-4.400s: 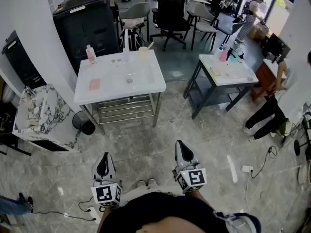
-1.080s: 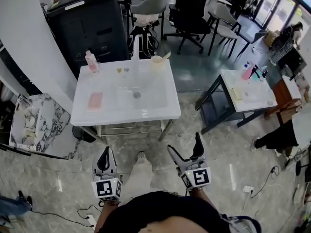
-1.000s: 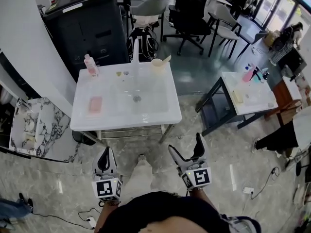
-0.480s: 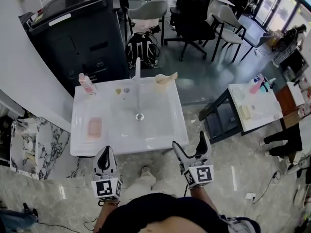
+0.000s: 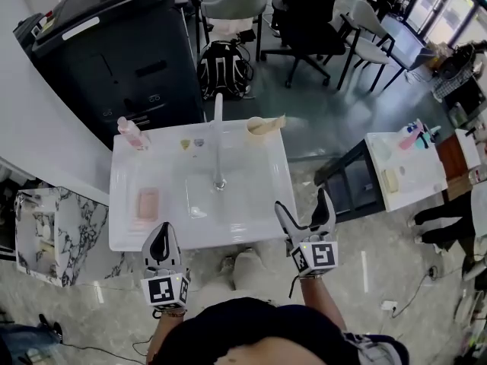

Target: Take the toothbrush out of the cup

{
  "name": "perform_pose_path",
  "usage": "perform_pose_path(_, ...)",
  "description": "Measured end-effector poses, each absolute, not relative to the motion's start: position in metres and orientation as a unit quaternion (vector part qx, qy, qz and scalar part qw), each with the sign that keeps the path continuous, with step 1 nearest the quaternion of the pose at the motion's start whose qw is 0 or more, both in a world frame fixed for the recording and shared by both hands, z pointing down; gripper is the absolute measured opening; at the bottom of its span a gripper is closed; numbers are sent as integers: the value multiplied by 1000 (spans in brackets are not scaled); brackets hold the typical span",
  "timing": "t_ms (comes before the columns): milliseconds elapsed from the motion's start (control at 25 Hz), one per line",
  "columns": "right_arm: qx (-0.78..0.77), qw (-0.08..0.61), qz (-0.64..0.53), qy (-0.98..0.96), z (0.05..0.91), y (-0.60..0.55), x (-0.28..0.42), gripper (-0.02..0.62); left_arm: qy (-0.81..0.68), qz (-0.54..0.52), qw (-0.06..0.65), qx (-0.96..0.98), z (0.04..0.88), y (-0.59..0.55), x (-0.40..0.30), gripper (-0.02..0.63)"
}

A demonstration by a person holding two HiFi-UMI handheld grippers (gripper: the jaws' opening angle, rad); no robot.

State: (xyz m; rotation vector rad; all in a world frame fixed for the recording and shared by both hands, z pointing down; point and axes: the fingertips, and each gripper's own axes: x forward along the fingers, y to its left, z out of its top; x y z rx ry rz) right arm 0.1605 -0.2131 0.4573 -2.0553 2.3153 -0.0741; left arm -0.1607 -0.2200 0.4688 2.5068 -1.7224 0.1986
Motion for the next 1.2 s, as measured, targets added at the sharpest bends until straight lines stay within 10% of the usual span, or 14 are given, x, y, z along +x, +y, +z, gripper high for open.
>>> perform_pose_path(1200,-608,-52,-103,785,541,-436,202,449,-684,82,81,721,469,-273,-153,3)
